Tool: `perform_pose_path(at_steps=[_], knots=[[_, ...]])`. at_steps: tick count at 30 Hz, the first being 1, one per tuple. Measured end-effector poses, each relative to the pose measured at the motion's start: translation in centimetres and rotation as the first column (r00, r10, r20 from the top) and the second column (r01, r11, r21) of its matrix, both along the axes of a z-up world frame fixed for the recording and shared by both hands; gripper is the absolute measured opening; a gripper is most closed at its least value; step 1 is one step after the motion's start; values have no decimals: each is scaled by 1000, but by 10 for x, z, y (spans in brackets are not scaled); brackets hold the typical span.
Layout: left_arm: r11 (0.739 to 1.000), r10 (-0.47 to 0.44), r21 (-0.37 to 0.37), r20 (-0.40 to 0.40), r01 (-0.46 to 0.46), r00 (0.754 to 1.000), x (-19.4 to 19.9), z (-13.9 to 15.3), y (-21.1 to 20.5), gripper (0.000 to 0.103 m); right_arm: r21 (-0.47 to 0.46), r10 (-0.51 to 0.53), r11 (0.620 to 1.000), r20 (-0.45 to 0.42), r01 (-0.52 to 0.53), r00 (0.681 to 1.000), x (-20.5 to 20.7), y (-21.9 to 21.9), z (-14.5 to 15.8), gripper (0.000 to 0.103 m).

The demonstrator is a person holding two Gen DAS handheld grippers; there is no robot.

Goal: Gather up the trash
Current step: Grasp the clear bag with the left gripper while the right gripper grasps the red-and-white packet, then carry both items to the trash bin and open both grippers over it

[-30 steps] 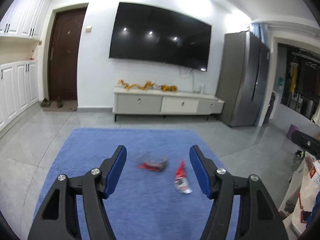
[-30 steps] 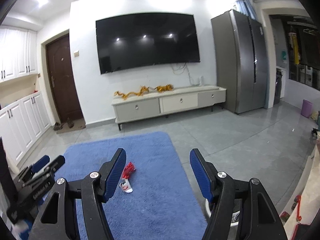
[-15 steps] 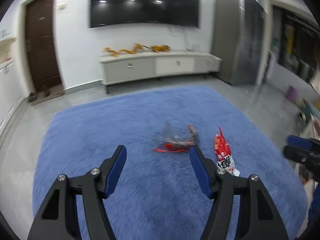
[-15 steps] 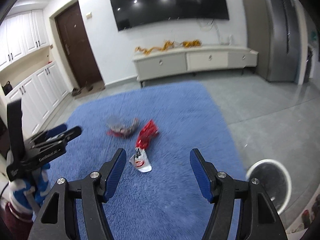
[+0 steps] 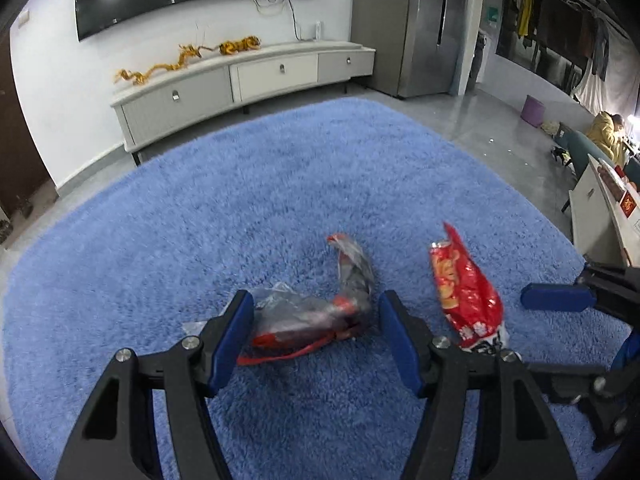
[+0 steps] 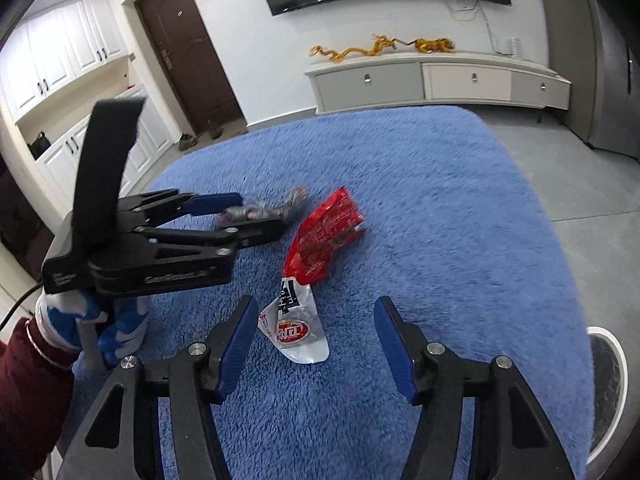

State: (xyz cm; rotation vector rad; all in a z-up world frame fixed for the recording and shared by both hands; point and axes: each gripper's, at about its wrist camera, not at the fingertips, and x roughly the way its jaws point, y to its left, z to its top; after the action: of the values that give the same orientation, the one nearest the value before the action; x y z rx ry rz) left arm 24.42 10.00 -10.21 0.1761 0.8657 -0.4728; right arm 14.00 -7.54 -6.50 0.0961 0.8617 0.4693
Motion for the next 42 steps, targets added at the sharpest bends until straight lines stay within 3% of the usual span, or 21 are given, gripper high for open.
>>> perform_pose_path(at_steps=[4, 10, 11, 18, 23, 31, 42], knots=[[1000, -24, 4, 0, 24, 1000, 1, -2, -2, 45, -4, 28, 1000, -10, -28, 1000, 5, 11, -5, 50], [998, -59, 20, 18, 58, 998, -9, -2, -8, 24, -40, 68, 997, 7, -67, 998, 0, 24, -6, 30], [998, -57, 16, 18, 57, 998, -11, -1, -8, 23, -42, 69, 997, 7, -68, 998, -2, 24, -6, 17], [1000, -11, -14, 17, 11, 1000, -37, 5, 2, 21, 29, 41, 999, -17, -41, 999, -21, 8, -4, 11], [998, 32, -49, 38, -30, 999, -74, 19, 6, 21, 55, 17, 998, 6, -17, 1000, -43, -4, 14, 9], [993, 71, -99, 121, -59, 990, -131, 70, 3, 21, 83, -23, 997, 121, 13, 992, -92, -22, 67, 8], [981, 114, -183, 240, -71, 964, -204, 140, -19, 21, 103, -55, 994, 297, 25, 953, -180, -38, 133, 7]])
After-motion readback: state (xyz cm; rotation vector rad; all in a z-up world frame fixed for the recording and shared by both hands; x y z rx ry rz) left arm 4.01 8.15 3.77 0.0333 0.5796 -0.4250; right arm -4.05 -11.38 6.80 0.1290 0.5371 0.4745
